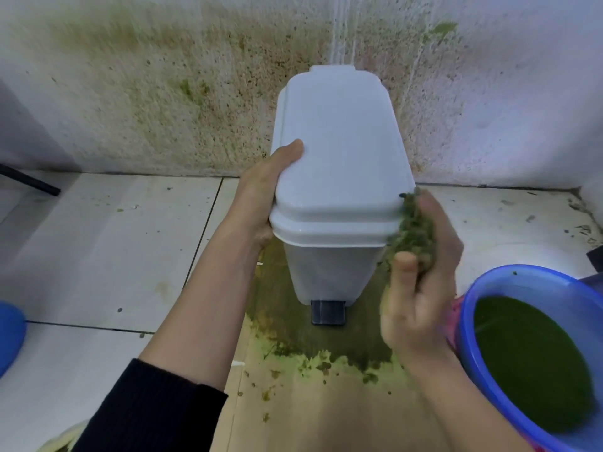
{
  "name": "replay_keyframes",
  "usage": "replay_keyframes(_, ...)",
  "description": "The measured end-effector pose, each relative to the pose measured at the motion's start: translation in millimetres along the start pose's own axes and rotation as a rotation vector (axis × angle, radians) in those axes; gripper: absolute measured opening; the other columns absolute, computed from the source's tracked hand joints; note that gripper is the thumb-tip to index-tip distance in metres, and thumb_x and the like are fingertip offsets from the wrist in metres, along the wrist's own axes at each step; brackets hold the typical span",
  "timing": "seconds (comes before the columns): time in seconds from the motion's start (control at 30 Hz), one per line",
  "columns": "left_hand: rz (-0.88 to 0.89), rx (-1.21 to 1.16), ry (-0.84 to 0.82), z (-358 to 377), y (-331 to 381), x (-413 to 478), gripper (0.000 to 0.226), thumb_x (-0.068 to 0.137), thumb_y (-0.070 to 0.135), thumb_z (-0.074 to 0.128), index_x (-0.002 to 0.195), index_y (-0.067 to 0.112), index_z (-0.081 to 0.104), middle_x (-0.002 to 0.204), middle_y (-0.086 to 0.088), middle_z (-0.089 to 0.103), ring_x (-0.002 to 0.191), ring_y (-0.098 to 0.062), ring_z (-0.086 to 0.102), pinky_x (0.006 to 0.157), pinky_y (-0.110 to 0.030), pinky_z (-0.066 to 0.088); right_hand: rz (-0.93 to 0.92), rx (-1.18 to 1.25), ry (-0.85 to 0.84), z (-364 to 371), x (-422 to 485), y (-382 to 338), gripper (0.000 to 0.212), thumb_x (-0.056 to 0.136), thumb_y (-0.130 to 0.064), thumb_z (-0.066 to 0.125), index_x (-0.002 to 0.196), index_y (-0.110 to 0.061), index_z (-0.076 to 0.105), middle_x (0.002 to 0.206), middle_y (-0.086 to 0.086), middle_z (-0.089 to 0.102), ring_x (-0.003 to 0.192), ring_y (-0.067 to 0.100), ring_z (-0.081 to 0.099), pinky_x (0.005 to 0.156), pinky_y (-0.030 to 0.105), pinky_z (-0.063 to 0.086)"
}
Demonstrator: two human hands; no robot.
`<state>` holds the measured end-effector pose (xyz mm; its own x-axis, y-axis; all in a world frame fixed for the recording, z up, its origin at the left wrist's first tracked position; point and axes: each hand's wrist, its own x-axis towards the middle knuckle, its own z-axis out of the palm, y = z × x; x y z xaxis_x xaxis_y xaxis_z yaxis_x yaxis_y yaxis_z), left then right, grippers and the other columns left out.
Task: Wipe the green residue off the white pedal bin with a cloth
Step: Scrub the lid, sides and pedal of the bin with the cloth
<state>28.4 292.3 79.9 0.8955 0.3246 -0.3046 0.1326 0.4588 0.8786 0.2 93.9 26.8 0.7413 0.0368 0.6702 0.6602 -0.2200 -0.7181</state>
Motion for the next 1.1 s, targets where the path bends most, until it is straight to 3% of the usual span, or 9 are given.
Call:
replay_keyframes(0.07, 0.001, -0.008, -0.008, -0.4, -1.2, -0.6, 0.043, 0.089, 0.031, 0.069, 0.124, 0.006, 0.065, 0.118, -0.013, 0.072, 0.108, -0.031, 0.07, 0.094, -0.047, 0.056, -0.17, -0.259, -0.109, 6.4, -18.7, 18.0, 0.046, 0.101, -0.038, 0.047, 0.135, -0.007, 0.051, 0.14, 0.009, 0.045, 0.128, 0.018, 0.039, 0.111, 0.03, 0.027)
replay_keyframes(0.2, 0.016, -0.025, -0.023, -0.7, -1.0, 1.7, 0.041, 0.09, 0.03, 0.068, 0.123, 0.006, 0.065, 0.118, -0.015, 0.071, 0.109, -0.033, 0.069, 0.095, -0.049, 0.055, -0.248, -0.27, 0.015, 9.9, -12.8, 14.7, 0.043, 0.09, -0.028, 0.071, 0.123, -0.001, 0.064, 0.114, 0.008, 0.049, 0.101, 0.019, 0.051, 0.101, 0.018, 0.04)
replay_keyframes(0.33, 0.022, -0.03, -0.04, -4.0, -2.1, 4.1, 0.038, 0.091, 0.029, 0.067, 0.12, 0.006, 0.066, 0.117, -0.016, 0.072, 0.109, -0.034, 0.069, 0.094, -0.049, 0.056, -0.169, -0.254, 0.047, 8.7, 10.1, -6.0, 0.041, 0.084, -0.04, 0.076, 0.105, -0.011, 0.057, 0.095, 0.014, 0.058, 0.092, 0.011, 0.051, 0.085, 0.009, 0.044)
replay_keyframes(0.43, 0.014, -0.043, -0.048, -5.4, -3.8, 5.4, 0.036, 0.09, 0.03, 0.067, 0.118, 0.006, 0.067, 0.116, -0.016, 0.072, 0.107, -0.034, 0.07, 0.091, -0.046, 0.057, -0.073, -0.235, -0.005, 6.1, 13.9, -14.4, 0.052, 0.077, -0.046, 0.077, 0.101, -0.002, 0.062, 0.105, 0.005, 0.047, 0.096, 0.017, 0.052, 0.088, 0.004, 0.04)
replay_keyframes(0.5, 0.016, -0.048, -0.061, -5.7, -3.7, 6.1, 0.036, 0.09, 0.029, 0.067, 0.118, 0.006, 0.067, 0.115, -0.016, 0.072, 0.106, -0.033, 0.07, 0.09, -0.046, 0.057, -0.014, -0.192, -0.051, 4.7, 15.5, -17.3, 0.065, 0.072, -0.049, 0.077, 0.105, 0.003, 0.059, 0.113, -0.003, 0.036, 0.106, 0.01, 0.046, 0.095, 0.005, 0.035)
replay_keyframes(0.63, 0.019, -0.059, -0.081, -7.4, -5.3, 7.5, 0.036, 0.091, 0.029, 0.067, 0.118, 0.007, 0.067, 0.115, -0.016, 0.072, 0.107, -0.033, 0.07, 0.093, -0.048, 0.056, -0.04, -0.17, -0.071, 3.1, 6.0, -10.0, 0.033, 0.088, -0.02, 0.059, 0.113, 0.0, 0.048, 0.113, 0.003, 0.035, 0.112, 0.004, 0.037, 0.099, 0.016, 0.032)
replay_keyframes(0.77, 0.041, -0.06, -0.072, -6.5, -6.7, 9.8, 0.044, 0.09, 0.03, 0.068, 0.124, 0.003, 0.064, 0.118, -0.017, 0.071, 0.11, -0.035, 0.068, 0.096, -0.051, 0.054, -0.138, -0.235, -0.014, 14.2, 1.1, -11.8, 0.019, 0.087, -0.002, 0.064, 0.104, 0.007, 0.065, 0.1, 0.019, 0.053, 0.102, 0.005, 0.045, 0.097, 0.014, 0.039)
replay_keyframes(0.93, 0.043, -0.051, -0.079, -8.5, -9.5, 11.2, 0.053, 0.086, 0.034, 0.071, 0.126, 0.002, 0.062, 0.12, -0.019, 0.069, 0.112, -0.038, 0.066, 0.098, -0.055, 0.052, -0.284, -0.331, -0.036, 42.7, -1.5, -25.4, 0.01, 0.084, -0.004, 0.074, 0.092, 0.001, 0.075, 0.092, 0.009, 0.06, 0.081, 0.017, 0.06, 0.079, 0.021, 0.055)
replay_keyframes(1.1, 0.052, -0.034, -0.067, -8.0, -5.9, 8.3, 0.045, 0.09, 0.03, 0.069, 0.126, 0.004, 0.061, 0.117, -0.015, 0.072, 0.108, -0.032, 0.07, 0.095, -0.05, 0.055, -0.136, -0.379, 0.04, 7.7, 9.7, -21.5, 0.013, 0.087, -0.01, 0.072, 0.094, 0.002, 0.074, 0.088, 0.005, 0.056, 0.077, 0.006, 0.05, 0.07, 0.01, 0.046)
